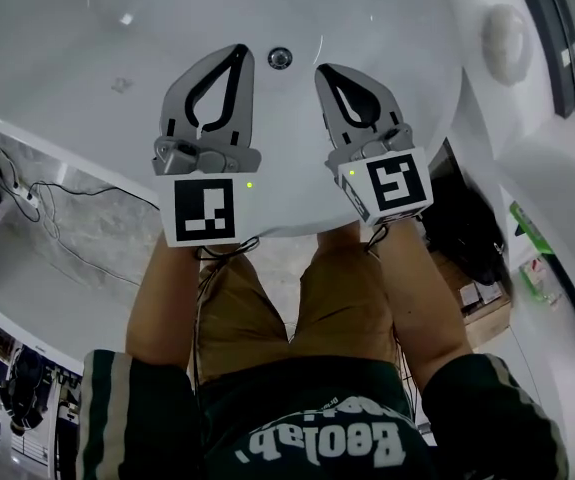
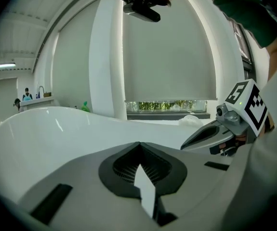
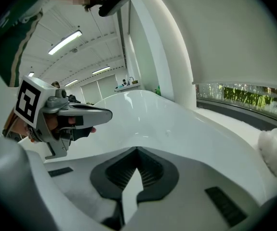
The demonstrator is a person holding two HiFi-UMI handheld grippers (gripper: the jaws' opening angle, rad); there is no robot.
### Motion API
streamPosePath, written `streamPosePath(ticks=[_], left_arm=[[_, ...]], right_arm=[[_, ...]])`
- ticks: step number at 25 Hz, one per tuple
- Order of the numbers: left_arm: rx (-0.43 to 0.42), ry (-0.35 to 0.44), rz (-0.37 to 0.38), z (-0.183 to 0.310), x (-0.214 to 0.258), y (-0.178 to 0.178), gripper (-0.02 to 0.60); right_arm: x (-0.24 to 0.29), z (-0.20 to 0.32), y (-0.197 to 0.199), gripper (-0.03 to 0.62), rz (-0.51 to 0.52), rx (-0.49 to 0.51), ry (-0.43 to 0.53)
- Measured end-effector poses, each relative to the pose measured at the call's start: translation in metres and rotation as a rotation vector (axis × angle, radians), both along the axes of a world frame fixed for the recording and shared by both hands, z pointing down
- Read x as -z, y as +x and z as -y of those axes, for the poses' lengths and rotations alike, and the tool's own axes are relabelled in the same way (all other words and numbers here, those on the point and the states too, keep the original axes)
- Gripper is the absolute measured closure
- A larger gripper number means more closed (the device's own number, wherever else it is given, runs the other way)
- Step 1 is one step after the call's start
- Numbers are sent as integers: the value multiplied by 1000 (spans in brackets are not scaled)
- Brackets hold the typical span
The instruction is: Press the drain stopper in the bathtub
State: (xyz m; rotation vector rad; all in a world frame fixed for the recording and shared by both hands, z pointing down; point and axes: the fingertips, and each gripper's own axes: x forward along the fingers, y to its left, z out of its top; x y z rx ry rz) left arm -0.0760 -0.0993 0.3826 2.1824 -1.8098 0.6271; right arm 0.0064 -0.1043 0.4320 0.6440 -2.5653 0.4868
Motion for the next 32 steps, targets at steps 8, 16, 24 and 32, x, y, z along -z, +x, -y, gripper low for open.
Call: streamPosePath(ticks=[8, 16, 24, 32], left_arm=[[-18, 55, 4, 5, 26, 4, 580], [-48, 92, 15, 18, 78, 6, 580], [-96, 144, -9, 23, 190, 19, 580], [-173, 258, -18, 23, 303, 14, 578]], right_arm=[[27, 2, -9, 580, 64, 40, 21], [99, 9, -15, 582, 138, 86, 49], [229, 19, -6, 580, 223, 69, 142], [331, 30, -15, 580, 254, 74, 277]])
